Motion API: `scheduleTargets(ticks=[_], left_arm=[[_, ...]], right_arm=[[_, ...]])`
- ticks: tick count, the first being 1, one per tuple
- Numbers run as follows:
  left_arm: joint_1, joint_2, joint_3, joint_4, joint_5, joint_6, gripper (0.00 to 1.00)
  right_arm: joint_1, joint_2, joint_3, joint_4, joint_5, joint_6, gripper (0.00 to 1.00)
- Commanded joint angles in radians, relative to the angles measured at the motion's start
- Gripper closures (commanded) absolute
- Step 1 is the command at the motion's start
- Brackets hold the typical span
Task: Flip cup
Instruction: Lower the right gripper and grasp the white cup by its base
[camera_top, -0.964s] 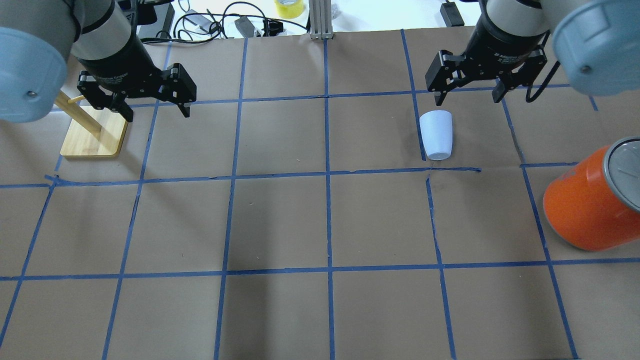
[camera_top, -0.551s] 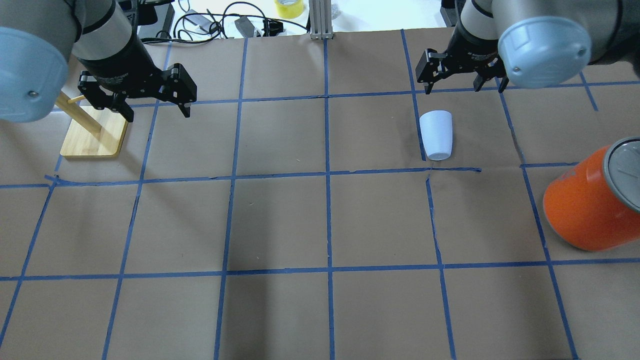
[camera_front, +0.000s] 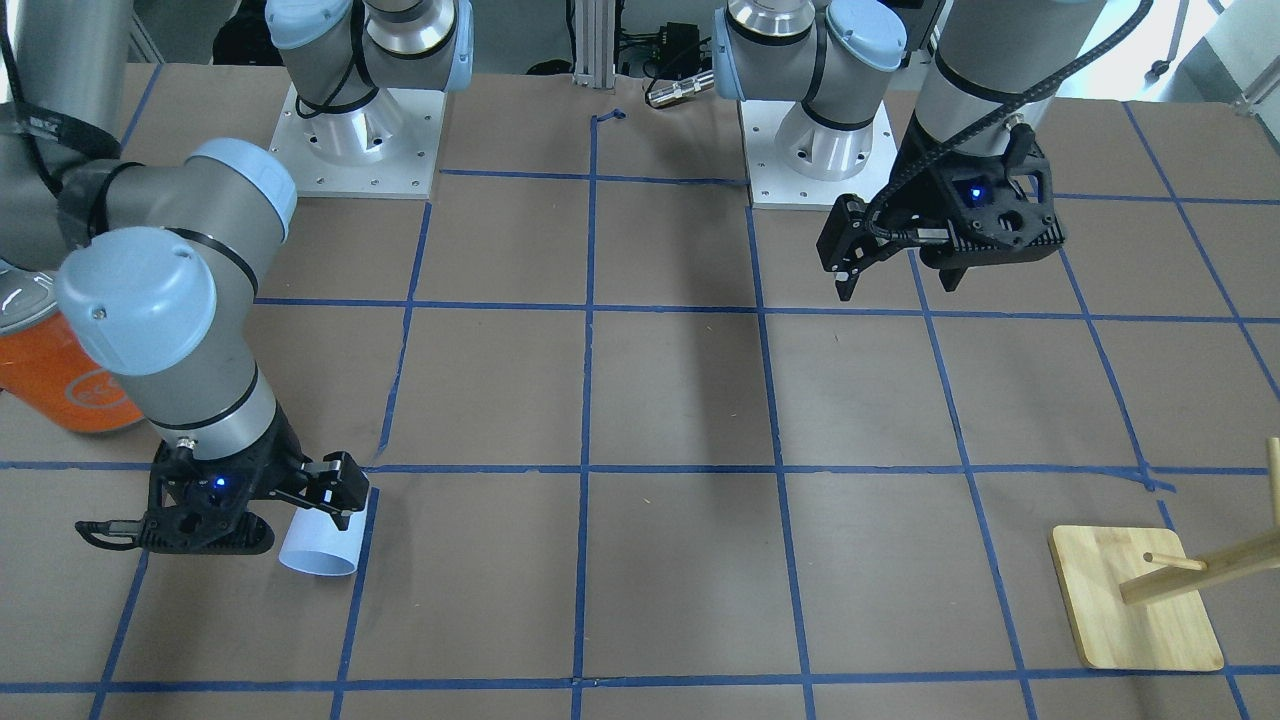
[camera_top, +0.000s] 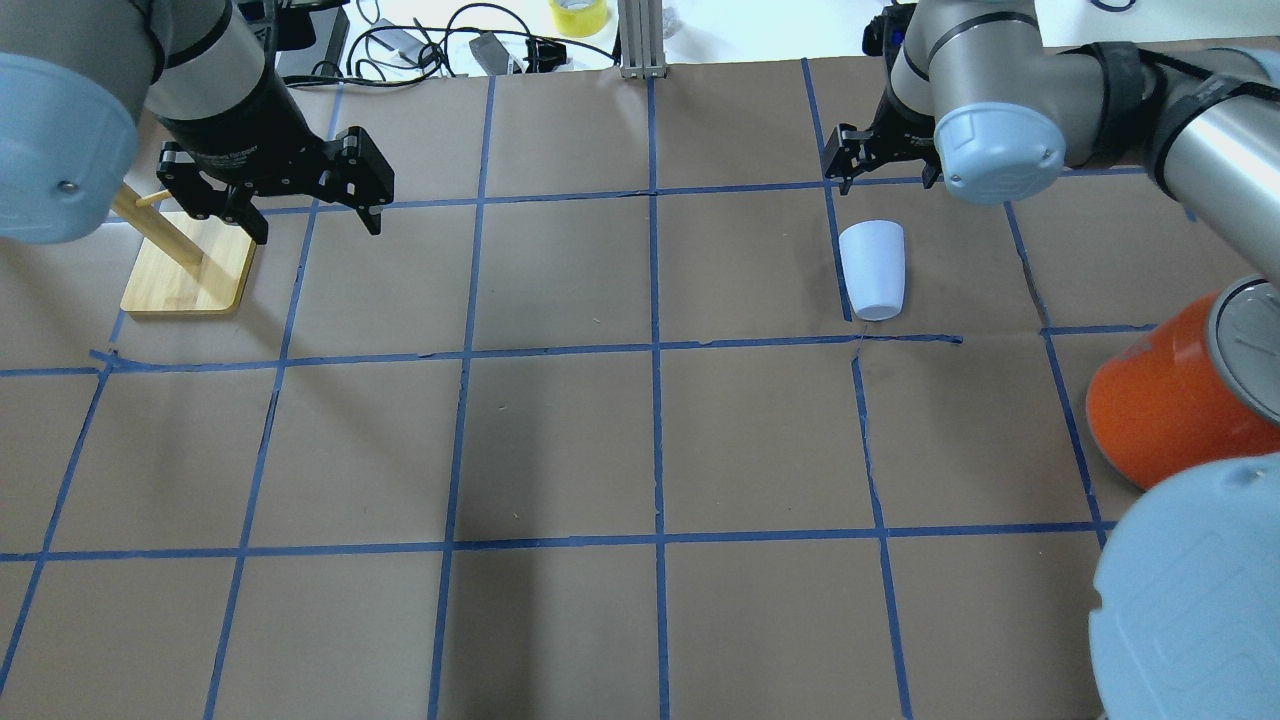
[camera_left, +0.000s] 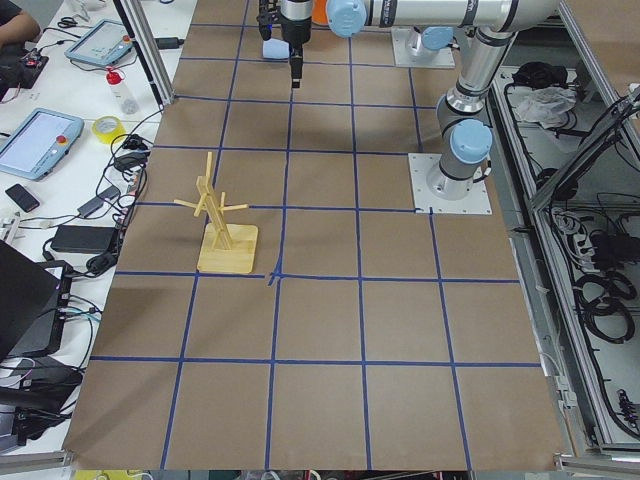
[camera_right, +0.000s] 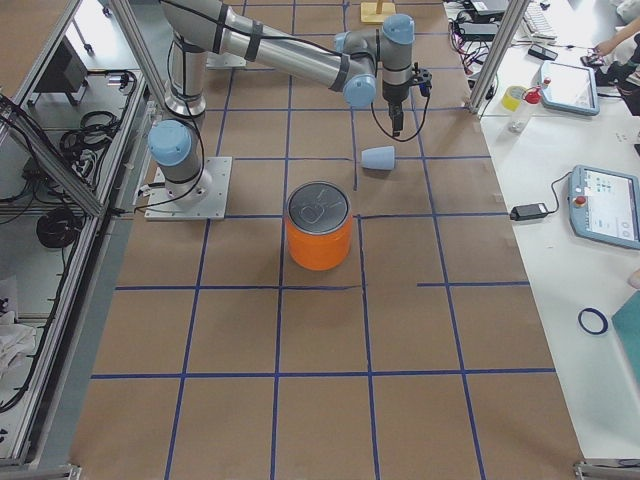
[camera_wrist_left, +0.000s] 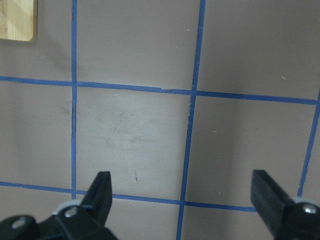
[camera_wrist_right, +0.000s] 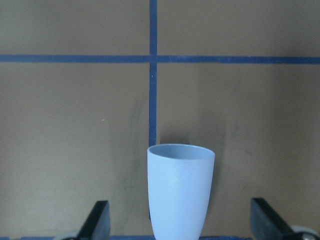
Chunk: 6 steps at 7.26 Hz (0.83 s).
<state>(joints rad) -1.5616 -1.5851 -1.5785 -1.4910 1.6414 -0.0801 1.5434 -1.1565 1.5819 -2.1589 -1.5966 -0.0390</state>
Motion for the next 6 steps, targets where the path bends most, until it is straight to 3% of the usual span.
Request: scheduleTargets(ticks=[1,6], left_arm=[[0.0,0.001,0.0,0.0,0.0,-0.001,0.0],[0.0,0.001,-0.002,0.0,0.002,0.0,0.0]], right_arm=[[-0.003,0.07,0.012,-0.038,0.007,0.02,0.0],[-0.011,0.101,0.041,-0.036,0.0,0.096,0.0]])
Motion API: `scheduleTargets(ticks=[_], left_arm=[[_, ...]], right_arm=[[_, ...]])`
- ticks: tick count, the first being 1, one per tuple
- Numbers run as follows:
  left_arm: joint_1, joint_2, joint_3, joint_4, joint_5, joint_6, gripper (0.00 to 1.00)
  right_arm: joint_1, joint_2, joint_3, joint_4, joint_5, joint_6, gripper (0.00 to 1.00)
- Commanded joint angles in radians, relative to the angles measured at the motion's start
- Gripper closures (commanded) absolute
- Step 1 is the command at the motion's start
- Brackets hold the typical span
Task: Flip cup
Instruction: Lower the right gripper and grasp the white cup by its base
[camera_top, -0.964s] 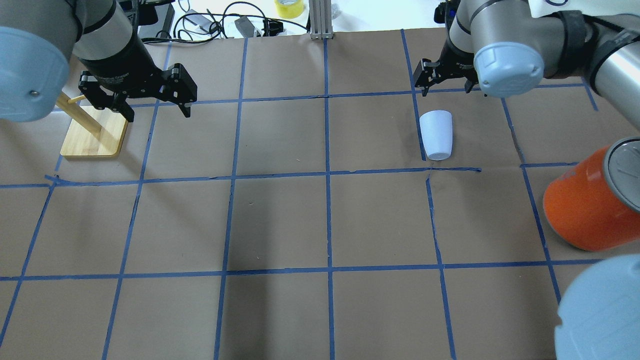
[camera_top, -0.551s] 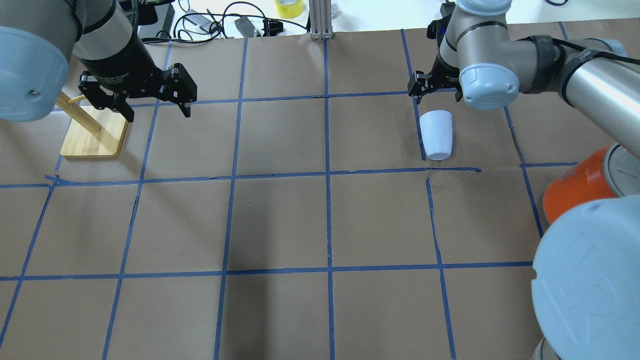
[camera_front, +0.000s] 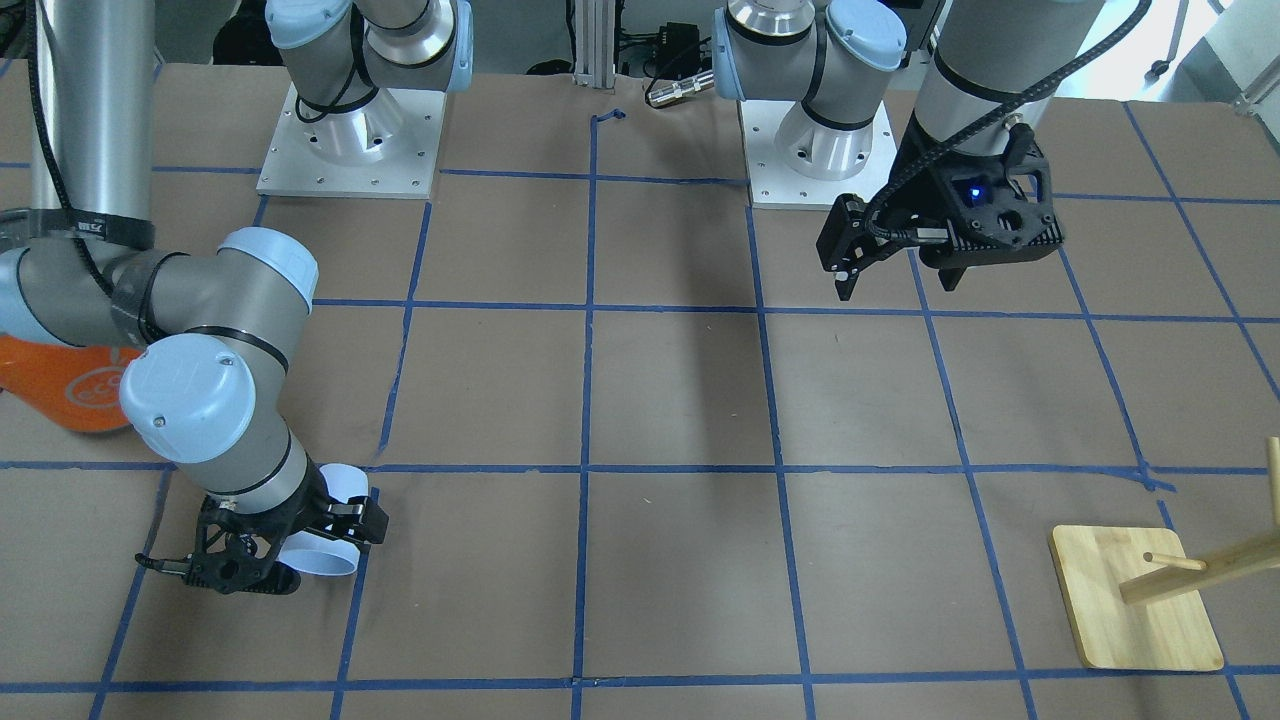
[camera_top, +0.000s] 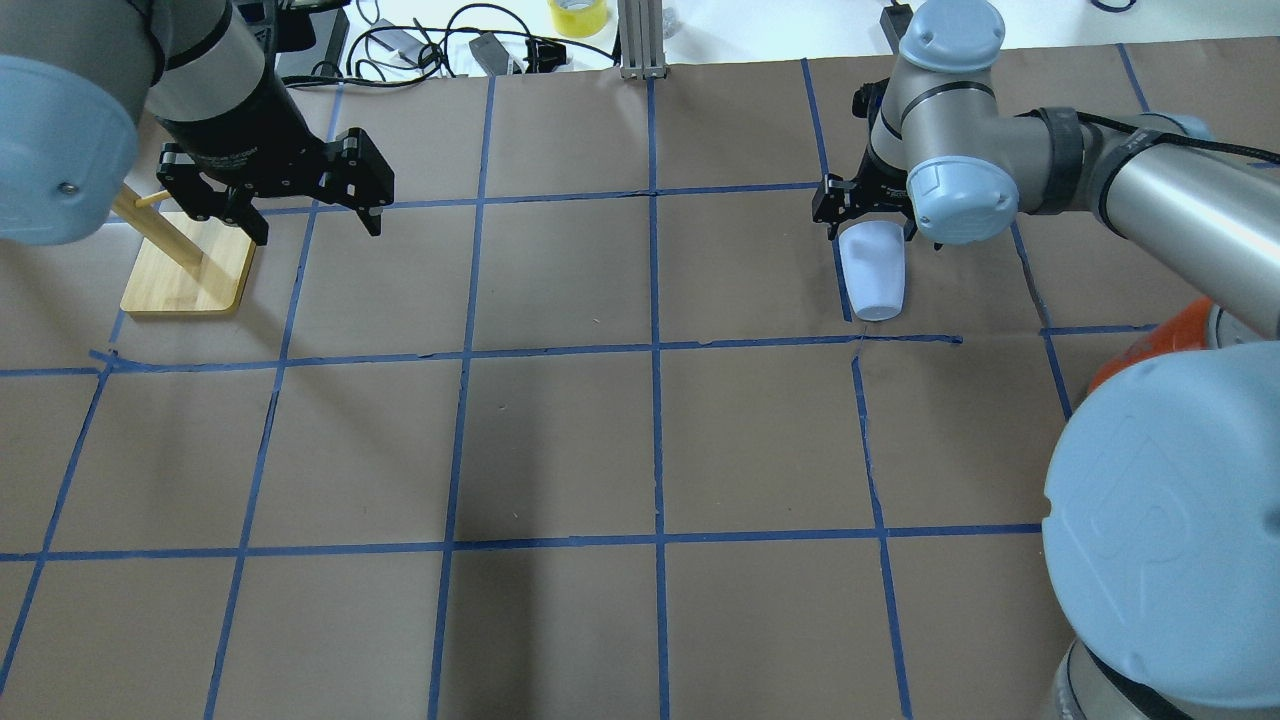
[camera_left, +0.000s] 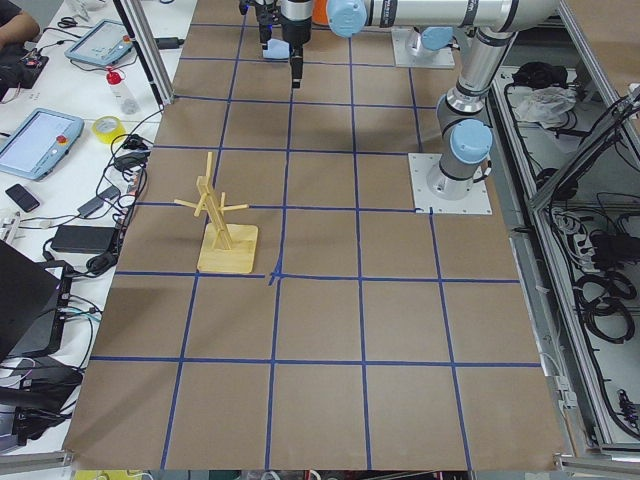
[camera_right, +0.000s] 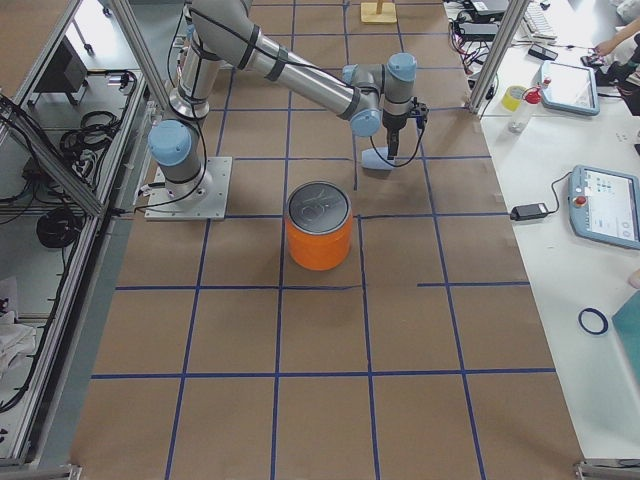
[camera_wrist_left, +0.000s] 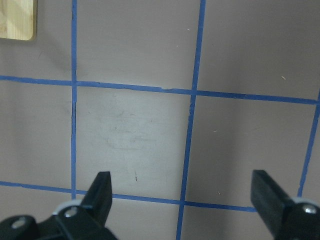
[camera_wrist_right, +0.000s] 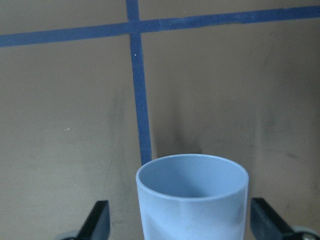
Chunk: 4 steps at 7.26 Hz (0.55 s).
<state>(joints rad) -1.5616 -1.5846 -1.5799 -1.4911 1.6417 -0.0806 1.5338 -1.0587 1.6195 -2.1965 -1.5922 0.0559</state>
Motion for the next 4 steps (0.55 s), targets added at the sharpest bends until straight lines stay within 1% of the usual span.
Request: scheduleTargets(ticks=[1,4], left_arm=[[0.002,0.0,0.0,0.0,0.001,0.001,0.0],[0.002,0.0,0.001,0.0,0.0,0.001,0.0]], right_arm=[[-0.001,0.005,0.005,0.001,-0.005,0.009,0.0],[-0.001,0.028,0.003,-0.005,-0.006,0.004,0.0]])
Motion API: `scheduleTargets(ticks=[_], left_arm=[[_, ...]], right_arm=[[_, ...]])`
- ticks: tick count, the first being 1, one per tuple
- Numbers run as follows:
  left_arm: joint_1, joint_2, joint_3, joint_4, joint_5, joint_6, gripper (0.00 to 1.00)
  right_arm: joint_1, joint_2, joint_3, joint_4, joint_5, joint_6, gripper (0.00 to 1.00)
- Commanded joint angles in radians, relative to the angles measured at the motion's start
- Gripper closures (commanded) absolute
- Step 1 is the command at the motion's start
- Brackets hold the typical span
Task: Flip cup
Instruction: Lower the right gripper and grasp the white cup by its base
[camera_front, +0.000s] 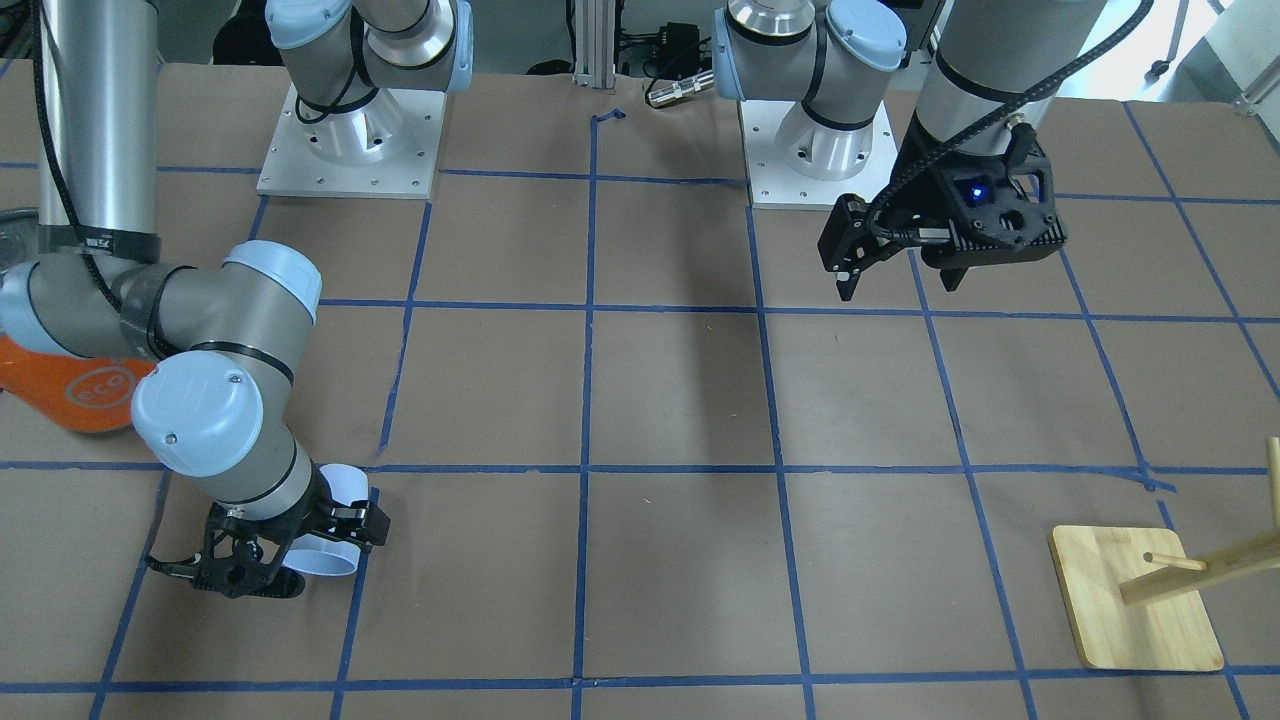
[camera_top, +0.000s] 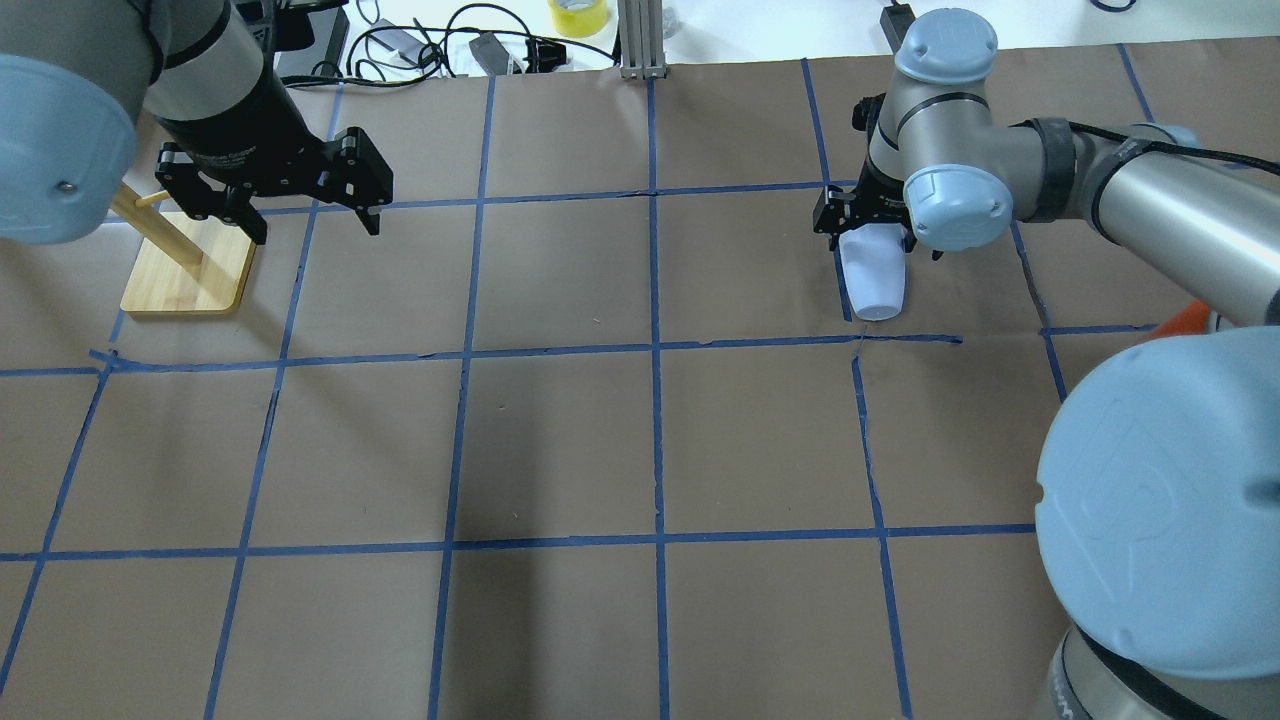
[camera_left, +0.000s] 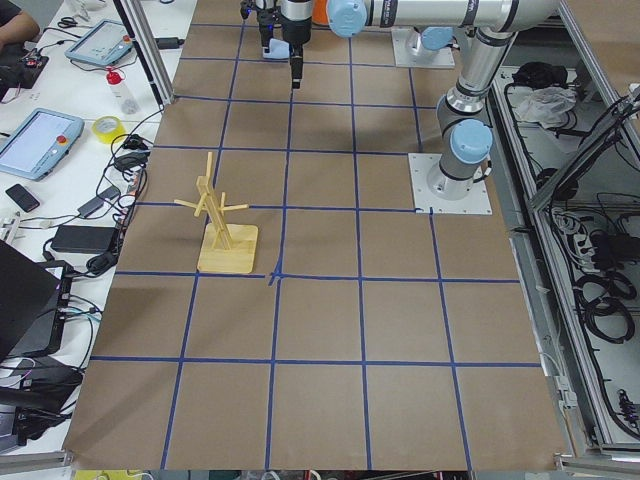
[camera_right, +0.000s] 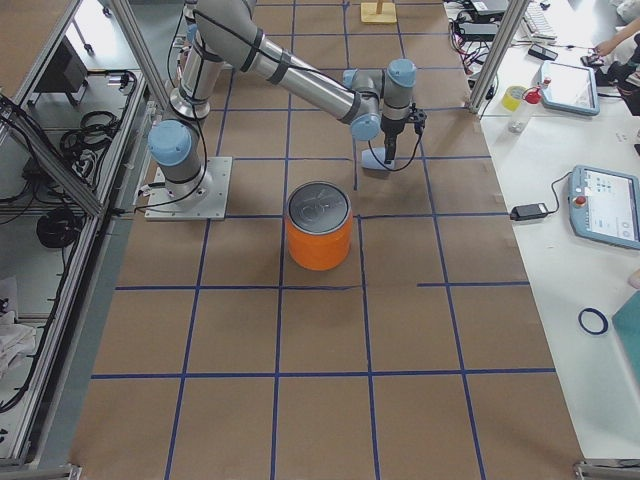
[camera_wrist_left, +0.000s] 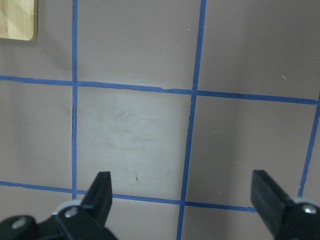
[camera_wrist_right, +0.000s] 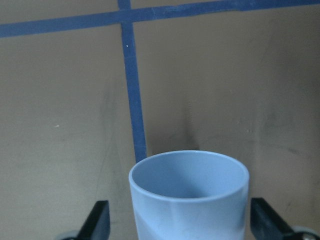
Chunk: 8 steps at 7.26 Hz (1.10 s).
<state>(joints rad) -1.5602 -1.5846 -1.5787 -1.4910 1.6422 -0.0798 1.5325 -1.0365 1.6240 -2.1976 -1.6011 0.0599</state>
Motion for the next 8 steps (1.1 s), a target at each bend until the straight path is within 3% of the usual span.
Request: scheduleTargets(ticks=[1,7,8], left_arm=[[0.002,0.0,0.003,0.0,0.001,0.0,0.0],[0.026,0.006,0.0,-0.002,-0.001,0.0,0.0],[0.026,0.008,0.002,0.0,-0.001,0.0,0.0]], right_arm=[[0.0,0.013,0.0,0.001,-0.002,-0.002,0.0],[0.0,0.048,0.005,-0.046,-0.023,-0.066,0.03],[0.0,0.049,0.004,-0.063,-0.023,-0.081,0.26]])
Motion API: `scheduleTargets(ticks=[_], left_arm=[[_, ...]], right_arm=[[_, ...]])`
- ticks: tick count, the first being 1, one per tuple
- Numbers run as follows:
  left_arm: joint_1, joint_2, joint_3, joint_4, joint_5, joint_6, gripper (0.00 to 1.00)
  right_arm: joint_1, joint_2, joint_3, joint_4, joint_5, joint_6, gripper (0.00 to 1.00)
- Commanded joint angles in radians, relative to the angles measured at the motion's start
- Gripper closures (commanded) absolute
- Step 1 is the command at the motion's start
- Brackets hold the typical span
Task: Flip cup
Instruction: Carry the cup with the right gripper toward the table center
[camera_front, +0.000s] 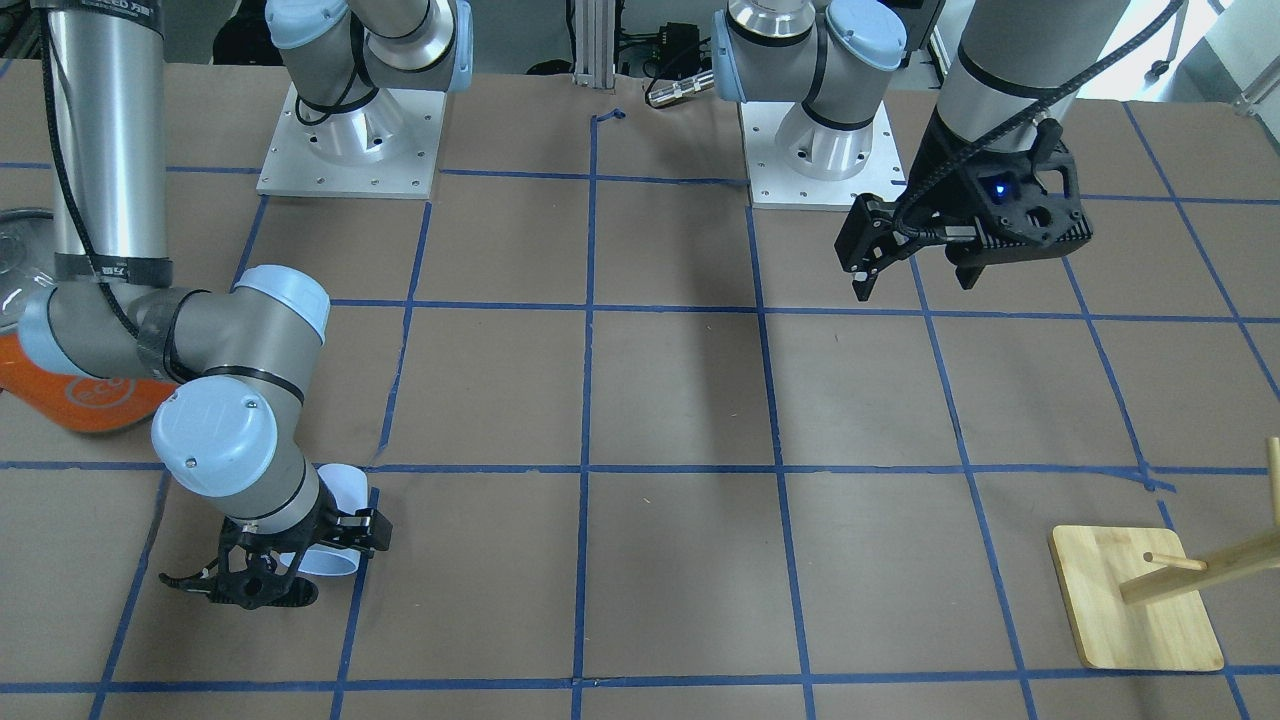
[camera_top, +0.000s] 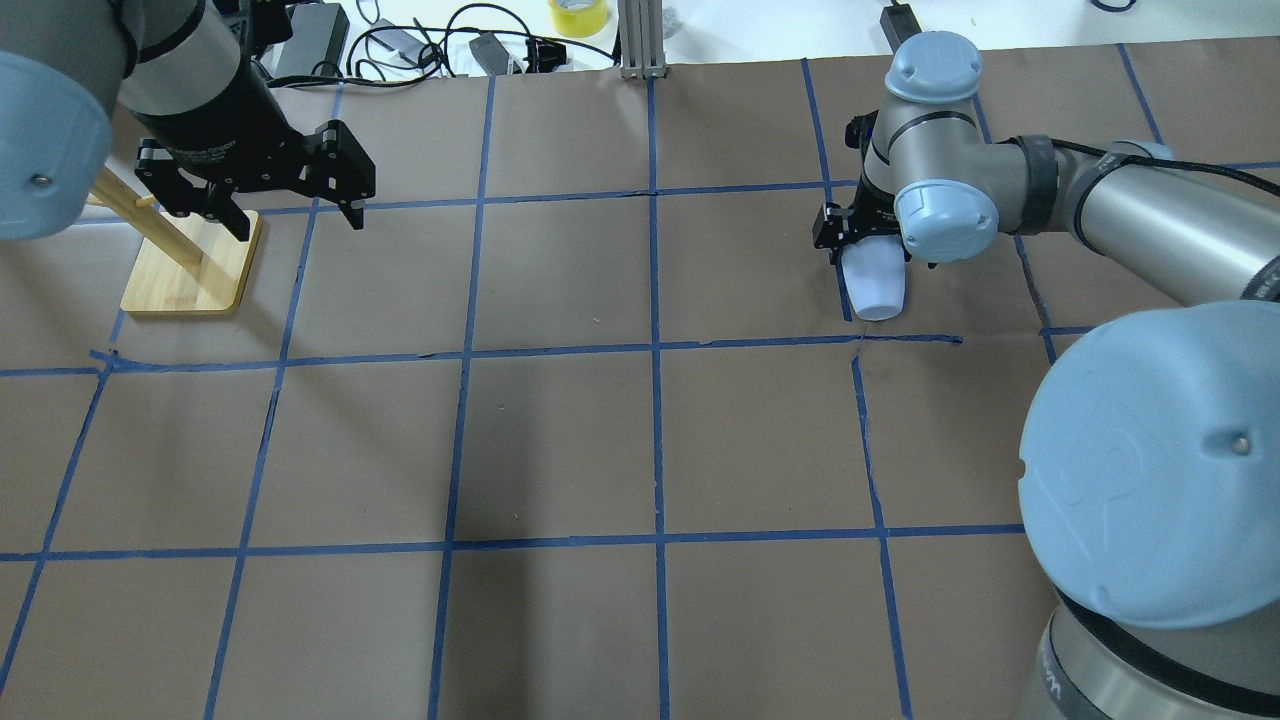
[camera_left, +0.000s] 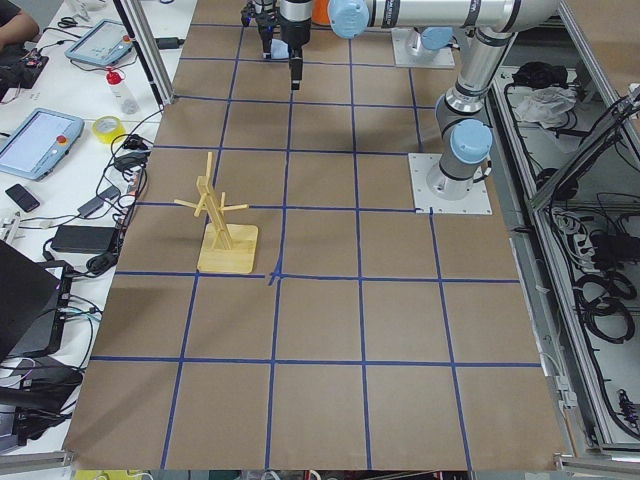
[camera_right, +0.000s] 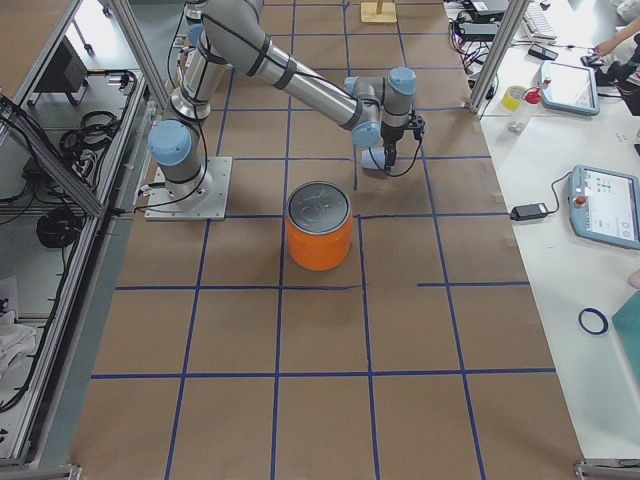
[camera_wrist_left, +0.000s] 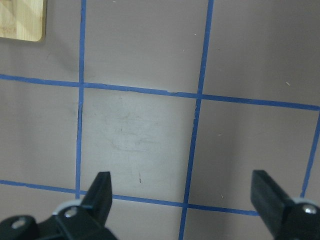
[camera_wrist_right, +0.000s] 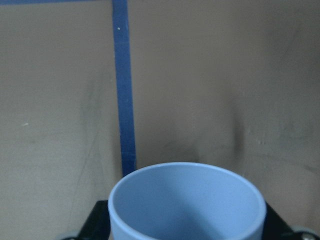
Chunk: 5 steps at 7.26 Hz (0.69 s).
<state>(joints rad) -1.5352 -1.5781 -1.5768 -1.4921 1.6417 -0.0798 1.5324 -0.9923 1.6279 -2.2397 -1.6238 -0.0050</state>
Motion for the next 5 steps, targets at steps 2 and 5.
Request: scheduleTargets(ticks=[2,5], left_arm=[[0.001,0.0,0.001,0.001,0.001,0.0,0.0],[0.003,0.0,0.001,0.0,0.001,0.0,0.0]], right_arm=[[0.0,0.0,-0.002,-0.018,0.001,-0.015,0.76],[0.096,-0.089,-0.017,-0.003,0.048,-0.004,0.97]])
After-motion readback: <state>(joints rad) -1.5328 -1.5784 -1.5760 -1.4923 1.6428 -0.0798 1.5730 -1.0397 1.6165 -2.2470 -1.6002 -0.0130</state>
